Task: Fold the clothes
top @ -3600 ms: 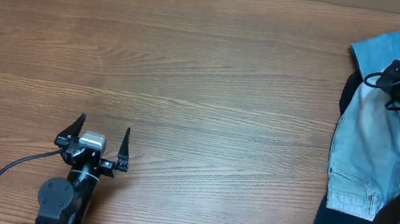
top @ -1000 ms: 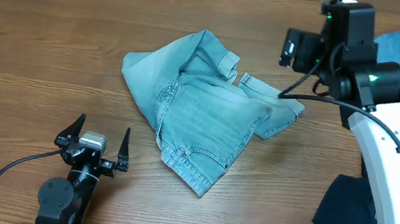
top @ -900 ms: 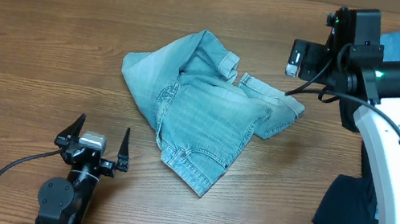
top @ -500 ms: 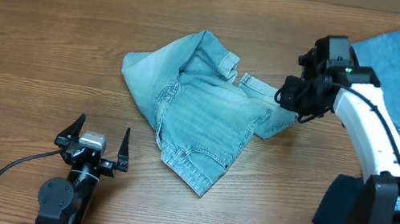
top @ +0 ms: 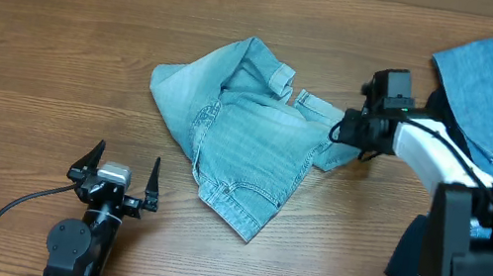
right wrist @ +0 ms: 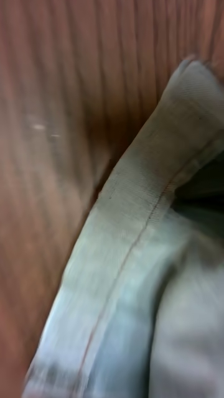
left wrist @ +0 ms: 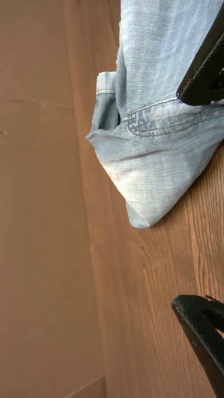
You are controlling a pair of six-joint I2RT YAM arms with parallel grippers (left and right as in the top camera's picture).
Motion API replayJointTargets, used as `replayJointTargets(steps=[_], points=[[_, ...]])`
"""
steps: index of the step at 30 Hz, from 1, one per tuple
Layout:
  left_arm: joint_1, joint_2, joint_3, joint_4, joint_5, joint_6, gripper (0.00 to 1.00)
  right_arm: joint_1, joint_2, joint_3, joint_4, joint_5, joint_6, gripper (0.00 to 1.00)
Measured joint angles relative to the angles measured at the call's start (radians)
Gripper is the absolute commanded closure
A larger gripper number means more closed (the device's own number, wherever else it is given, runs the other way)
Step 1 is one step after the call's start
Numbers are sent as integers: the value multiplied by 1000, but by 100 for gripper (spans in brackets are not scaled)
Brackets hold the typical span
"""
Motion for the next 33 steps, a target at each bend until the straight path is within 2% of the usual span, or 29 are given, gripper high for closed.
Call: replayJointTargets(steps=[8, 16, 20, 25, 27, 30, 33], points=[[0, 0, 0, 0, 0, 0, 0, -6, 36, 24, -55, 108, 46, 96], [0, 0, 0, 0, 0, 0, 0, -278, 32, 48, -250, 187, 241, 96], [0, 0, 0, 0, 0, 0, 0, -328, 32, 53, -275, 187, 270, 96], [0, 0, 0, 0, 0, 0, 0, -330, 39, 100, -401, 225, 290, 96], [0, 0, 0, 0, 0, 0, 0, -328, 22, 126, -407, 235, 290, 96], [0, 0, 0, 0, 0, 0, 0, -307, -108, 167, -356, 216, 265, 96], [0, 0, 0, 0, 0, 0, 0, -255, -240, 187, -209, 0, 122, 96]])
